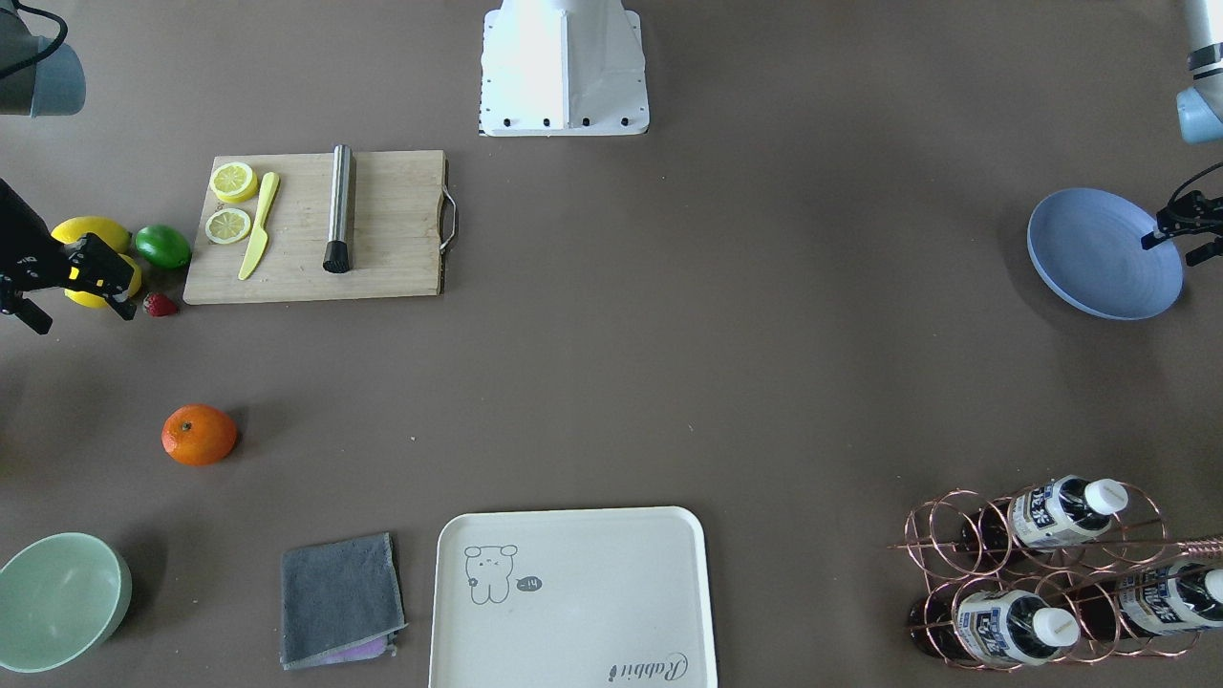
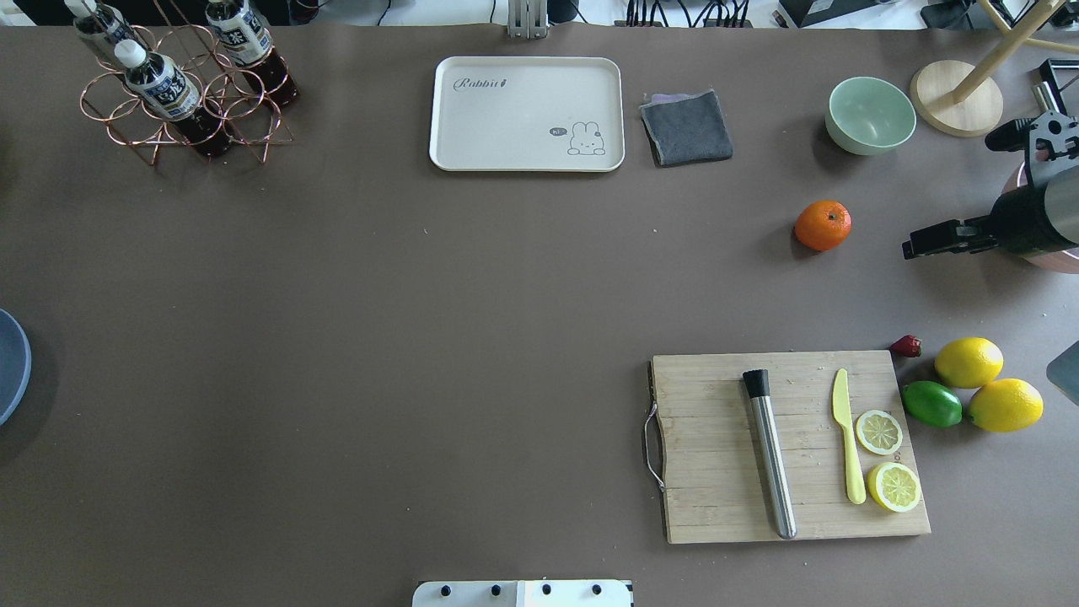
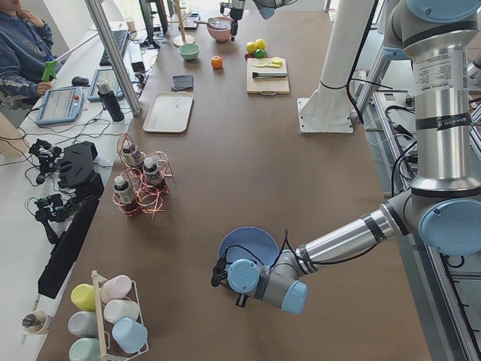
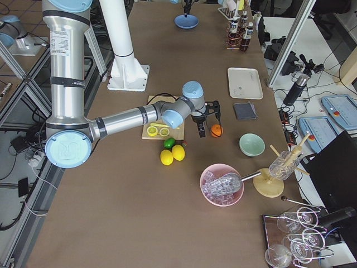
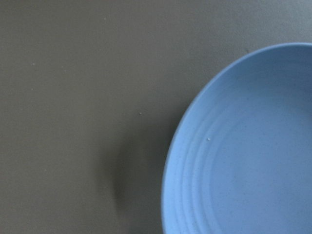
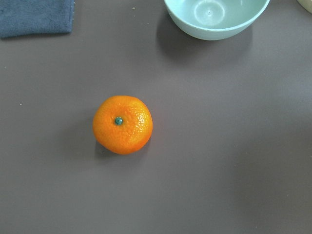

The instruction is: Pick orange to plate

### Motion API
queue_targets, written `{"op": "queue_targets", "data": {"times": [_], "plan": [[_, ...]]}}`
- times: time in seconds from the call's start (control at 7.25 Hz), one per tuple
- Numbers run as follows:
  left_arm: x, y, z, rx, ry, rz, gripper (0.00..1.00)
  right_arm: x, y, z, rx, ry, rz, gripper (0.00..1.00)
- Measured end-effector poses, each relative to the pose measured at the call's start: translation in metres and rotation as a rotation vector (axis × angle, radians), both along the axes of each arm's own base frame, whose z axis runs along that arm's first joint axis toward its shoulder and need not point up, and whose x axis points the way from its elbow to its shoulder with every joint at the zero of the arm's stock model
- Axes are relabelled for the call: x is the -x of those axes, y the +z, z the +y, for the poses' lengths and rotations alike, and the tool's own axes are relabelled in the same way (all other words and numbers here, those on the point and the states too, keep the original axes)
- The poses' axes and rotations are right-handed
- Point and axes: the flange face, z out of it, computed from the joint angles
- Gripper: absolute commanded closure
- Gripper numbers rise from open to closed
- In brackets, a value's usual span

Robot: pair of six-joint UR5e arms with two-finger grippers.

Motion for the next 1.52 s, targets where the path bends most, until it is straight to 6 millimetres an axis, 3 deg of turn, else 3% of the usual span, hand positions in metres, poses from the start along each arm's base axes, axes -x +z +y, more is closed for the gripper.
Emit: {"op": "queue_targets", "data": {"times": [0.14, 0.55, 0.83, 0.97, 1.24, 1.38, 1.52], "plan": [[-0.002, 0.003, -0.002, 0.004, 0.005, -0.001, 1.00, 0.000, 0.000, 0.000, -0.002, 0.003, 0.004, 0.00], [-0.009, -0.006, -0.017, 0.008, 0.010, 0.034, 1.00, 0.000, 0.000, -0.001, -0.004, 0.005, 0.006, 0.00], [-0.015, -0.046, -0.044, 0.065, -0.033, 0.138, 1.00, 0.000, 0.000, -0.001, -0.004, 0.006, 0.005, 0.00], [-0.018, -0.081, -0.062, 0.099, -0.080, 0.172, 1.00, 0.001, -0.001, -0.001, -0.004, 0.007, 0.004, 0.00], [-0.033, -0.173, -0.101, 0.170, -0.181, 0.227, 1.00, 0.001, -0.002, -0.002, -0.003, 0.008, 0.001, 0.00], [-0.059, -0.227, -0.118, 0.202, -0.198, 0.252, 1.00, 0.001, -0.002, -0.002, -0.002, 0.008, 0.001, 0.00], [-0.110, -0.285, -0.131, 0.228, -0.203, 0.263, 1.00, 0.001, -0.002, -0.002, -0.001, 0.008, 0.000, 0.00]]}}
